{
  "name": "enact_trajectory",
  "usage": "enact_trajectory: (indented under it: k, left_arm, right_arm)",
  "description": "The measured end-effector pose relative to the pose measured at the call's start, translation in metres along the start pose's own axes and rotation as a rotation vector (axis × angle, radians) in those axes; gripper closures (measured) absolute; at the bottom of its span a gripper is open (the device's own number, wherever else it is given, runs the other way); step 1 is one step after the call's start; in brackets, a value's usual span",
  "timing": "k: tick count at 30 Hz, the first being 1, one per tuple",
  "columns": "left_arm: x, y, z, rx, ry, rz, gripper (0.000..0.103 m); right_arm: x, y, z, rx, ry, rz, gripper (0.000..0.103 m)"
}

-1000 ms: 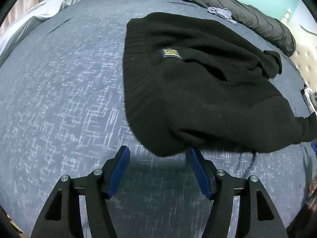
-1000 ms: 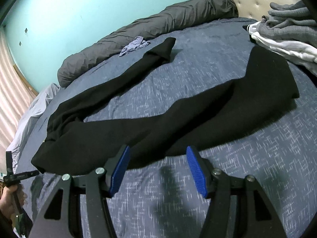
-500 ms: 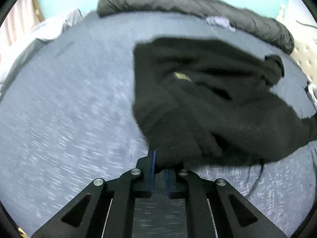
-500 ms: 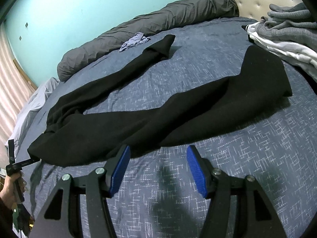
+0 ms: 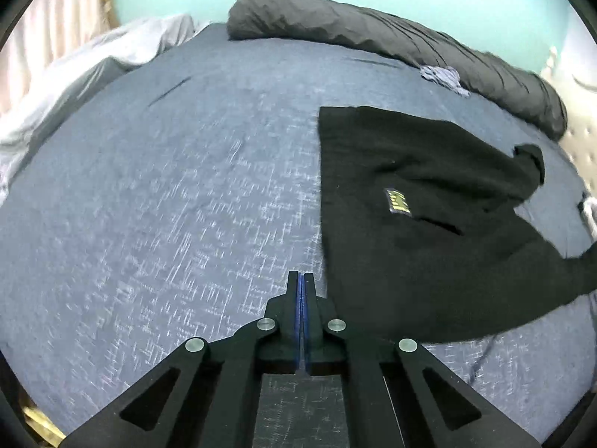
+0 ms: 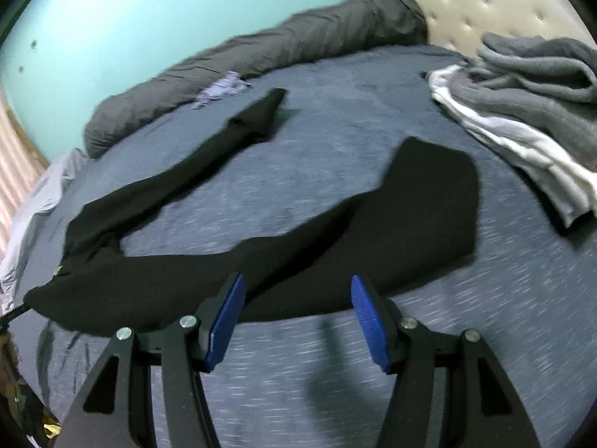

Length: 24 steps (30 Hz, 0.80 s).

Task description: Fold clothes

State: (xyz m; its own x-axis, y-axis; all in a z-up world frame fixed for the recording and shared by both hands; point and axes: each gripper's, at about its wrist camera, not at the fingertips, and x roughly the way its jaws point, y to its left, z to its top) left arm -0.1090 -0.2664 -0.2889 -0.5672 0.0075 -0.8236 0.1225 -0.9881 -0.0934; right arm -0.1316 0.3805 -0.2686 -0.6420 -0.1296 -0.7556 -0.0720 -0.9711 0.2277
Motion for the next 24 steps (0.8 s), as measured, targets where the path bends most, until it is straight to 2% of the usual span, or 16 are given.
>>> enact_trajectory:
  k: [4,6,8,10,15,20,21,22,23,24]
  left_arm:
    - [0.006,0.000,-0.004,-0.015,0.030,-0.047,0.103]
    - [0.009,0.000,-0.006,-0.023,0.045,-0.071,0.094]
    - [0.012,-0.005,-0.008,-0.009,0.060,-0.083,0.061]
    - [0.015,-0.021,-0.009,0.050,0.074,-0.075,0.056]
    - [0.032,-0.044,-0.010,0.096,0.125,-0.074,0.056]
    - [0.042,-0.058,-0.008,0.138,0.129,-0.048,0.056]
    - [0.043,-0.060,-0.008,0.149,0.126,-0.035,0.057]
    - [0.044,-0.062,-0.009,0.161,0.125,-0.024,0.066]
    - [0.045,-0.064,-0.009,0.173,0.125,-0.016,0.080]
    - [0.046,-0.066,-0.010,0.185,0.125,-0.007,0.087]
  right_arm:
    - [0.004,-0.042,0.017,0.039,0.035,-0.088,0.042]
    - [0.009,-0.056,0.022,0.062,0.057,-0.095,0.035]
    - [0.014,-0.071,0.027,0.086,0.079,-0.102,0.032]
    - [0.023,-0.083,0.033,0.114,0.100,-0.107,0.032]
    - [0.043,-0.101,0.045,0.189,0.112,-0.068,0.032]
    - [0.061,-0.109,0.047,0.169,0.129,-0.086,0.032]
    - [0.060,-0.109,0.047,0.160,0.125,-0.076,0.038]
    - [0.060,-0.108,0.047,0.149,0.120,-0.065,0.045]
    - [0.059,-0.108,0.047,0.139,0.115,-0.053,0.060]
    - [0.057,-0.105,0.047,0.120,0.108,-0.051,0.072]
